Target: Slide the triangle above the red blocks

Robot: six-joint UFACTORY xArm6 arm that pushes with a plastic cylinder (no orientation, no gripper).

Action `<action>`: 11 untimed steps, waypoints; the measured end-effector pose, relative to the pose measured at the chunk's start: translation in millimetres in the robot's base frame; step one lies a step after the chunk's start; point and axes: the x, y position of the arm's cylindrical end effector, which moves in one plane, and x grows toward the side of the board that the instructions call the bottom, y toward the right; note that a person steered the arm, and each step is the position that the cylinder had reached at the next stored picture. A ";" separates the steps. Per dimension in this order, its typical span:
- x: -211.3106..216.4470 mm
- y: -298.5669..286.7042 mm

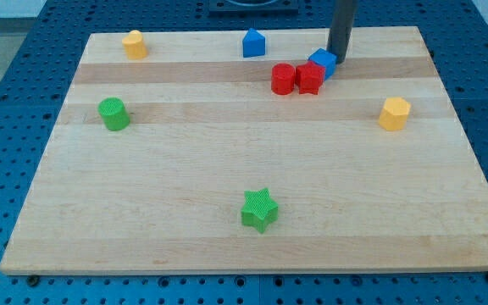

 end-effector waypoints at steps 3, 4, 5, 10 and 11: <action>-69.8 -32.3; -73.6 -79.5; -73.4 -133.4; -59.3 -174.0; -59.7 -163.0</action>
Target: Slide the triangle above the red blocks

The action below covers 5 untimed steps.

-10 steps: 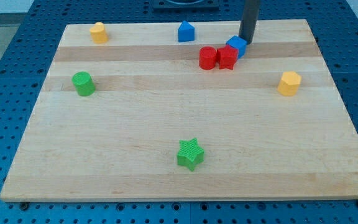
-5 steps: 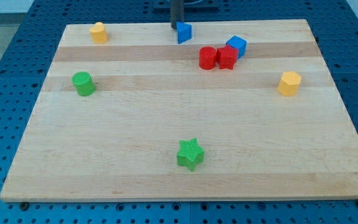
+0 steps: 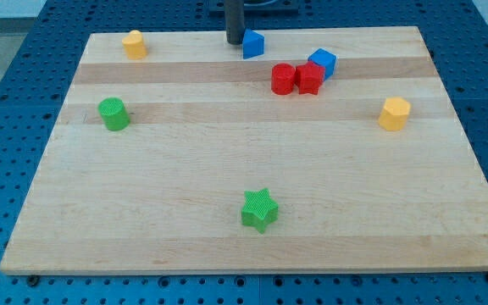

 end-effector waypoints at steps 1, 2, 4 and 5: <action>3.9 17.3; 14.8 26.8; 49.3 42.1; 60.9 52.8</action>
